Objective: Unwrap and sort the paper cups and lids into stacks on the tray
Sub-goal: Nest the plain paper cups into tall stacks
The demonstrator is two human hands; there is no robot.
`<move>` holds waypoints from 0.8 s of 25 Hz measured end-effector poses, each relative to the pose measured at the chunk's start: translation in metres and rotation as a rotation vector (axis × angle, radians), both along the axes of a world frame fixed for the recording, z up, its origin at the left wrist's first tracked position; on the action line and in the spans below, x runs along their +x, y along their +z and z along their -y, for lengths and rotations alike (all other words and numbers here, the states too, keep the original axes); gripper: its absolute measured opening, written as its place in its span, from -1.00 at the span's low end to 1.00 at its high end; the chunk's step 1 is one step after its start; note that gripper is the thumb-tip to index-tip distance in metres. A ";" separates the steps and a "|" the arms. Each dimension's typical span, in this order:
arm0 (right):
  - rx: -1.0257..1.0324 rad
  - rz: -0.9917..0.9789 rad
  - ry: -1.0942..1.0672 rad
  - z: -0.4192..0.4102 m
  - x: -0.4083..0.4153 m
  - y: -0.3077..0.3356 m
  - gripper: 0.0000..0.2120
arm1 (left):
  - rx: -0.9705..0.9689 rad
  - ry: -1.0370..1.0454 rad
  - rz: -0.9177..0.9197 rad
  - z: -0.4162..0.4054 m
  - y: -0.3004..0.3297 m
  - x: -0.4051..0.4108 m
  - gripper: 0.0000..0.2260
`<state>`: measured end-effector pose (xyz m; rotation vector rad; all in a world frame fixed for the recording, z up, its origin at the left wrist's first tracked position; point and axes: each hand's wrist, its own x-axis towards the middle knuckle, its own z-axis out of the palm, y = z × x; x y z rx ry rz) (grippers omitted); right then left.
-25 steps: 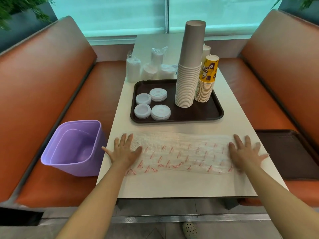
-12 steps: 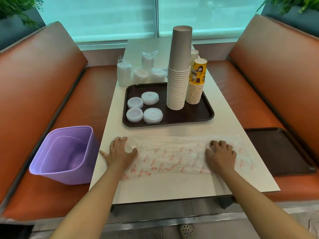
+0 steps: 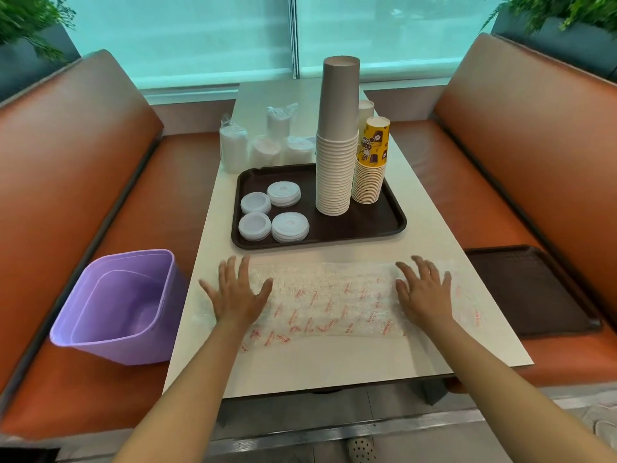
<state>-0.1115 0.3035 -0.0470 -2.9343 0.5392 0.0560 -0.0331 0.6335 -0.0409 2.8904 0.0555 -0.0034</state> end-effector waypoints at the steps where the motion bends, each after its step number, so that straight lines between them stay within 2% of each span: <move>1: 0.047 -0.032 -0.022 0.000 -0.002 -0.003 -0.57 | -0.010 0.022 -0.058 0.000 -0.005 -0.004 -0.29; 3: 0.105 -0.059 -0.112 0.009 -0.010 -0.012 -0.56 | -0.001 0.091 -0.180 -0.008 -0.015 -0.010 -0.17; 6: 0.112 -0.097 -0.235 0.028 -0.021 -0.012 -0.52 | -0.030 0.150 -0.241 -0.021 -0.014 -0.005 0.05; 8: 0.132 -0.129 -0.301 0.035 -0.023 -0.010 -0.51 | -0.032 0.157 -0.283 -0.024 -0.012 -0.005 0.09; 10: 0.132 -0.110 -0.323 0.035 -0.022 -0.006 -0.51 | -0.036 0.184 -0.227 -0.020 -0.008 -0.008 0.02; 12: 0.120 -0.002 -0.313 0.031 -0.016 -0.002 -0.51 | -0.108 0.187 0.032 -0.010 0.002 -0.009 -0.12; 14: 0.106 0.142 -0.225 0.028 -0.002 0.005 -0.54 | -0.287 0.069 0.283 0.010 0.024 0.004 -0.33; 15: 0.124 0.195 -0.171 0.027 0.005 0.008 -0.56 | -0.407 0.001 0.341 0.024 0.038 0.016 -0.41; 17: 0.187 0.227 -0.087 0.025 0.019 0.012 -0.59 | -0.631 -0.047 0.294 0.059 0.064 0.039 -0.48; 20: 0.198 0.204 0.009 0.022 0.039 0.014 -0.62 | -0.842 -0.022 0.143 0.105 0.089 0.079 -0.39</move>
